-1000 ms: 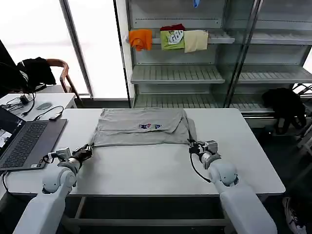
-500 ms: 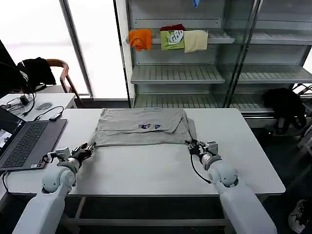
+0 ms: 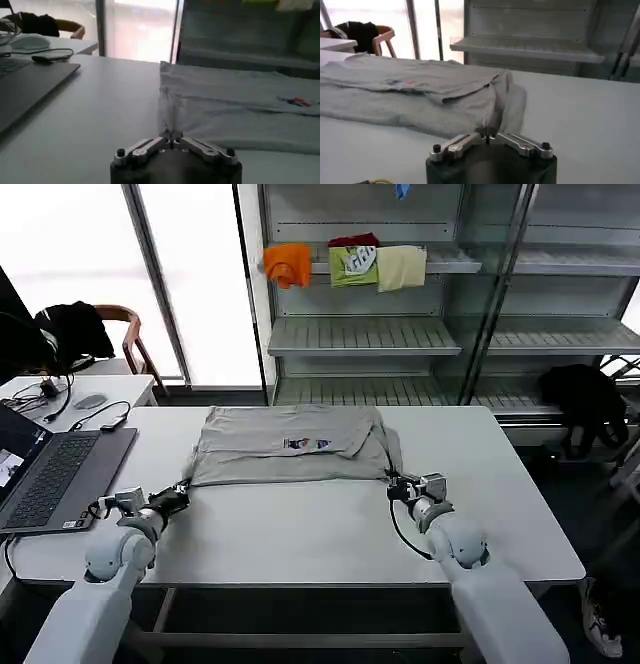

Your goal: Fold and organize the clothes.

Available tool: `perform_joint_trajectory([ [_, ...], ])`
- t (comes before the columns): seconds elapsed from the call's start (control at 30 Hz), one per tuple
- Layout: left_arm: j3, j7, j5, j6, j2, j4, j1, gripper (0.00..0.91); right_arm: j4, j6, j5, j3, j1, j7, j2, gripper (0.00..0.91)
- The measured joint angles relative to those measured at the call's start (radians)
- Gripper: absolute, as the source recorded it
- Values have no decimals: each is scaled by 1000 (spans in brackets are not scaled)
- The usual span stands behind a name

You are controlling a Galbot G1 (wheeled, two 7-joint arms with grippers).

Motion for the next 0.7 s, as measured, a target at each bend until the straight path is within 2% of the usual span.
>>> perform_joint_trajectory([
  [0.4, -26, -34, -28, 27, 45, -108, 53, 0, 121, -23, 63, 25, -59, 11, -84, 0],
  [0.7, -73, -107, -44, 39, 59, -288, 197, 0, 296, -27, 105, 74, -215, 22, -199, 0],
])
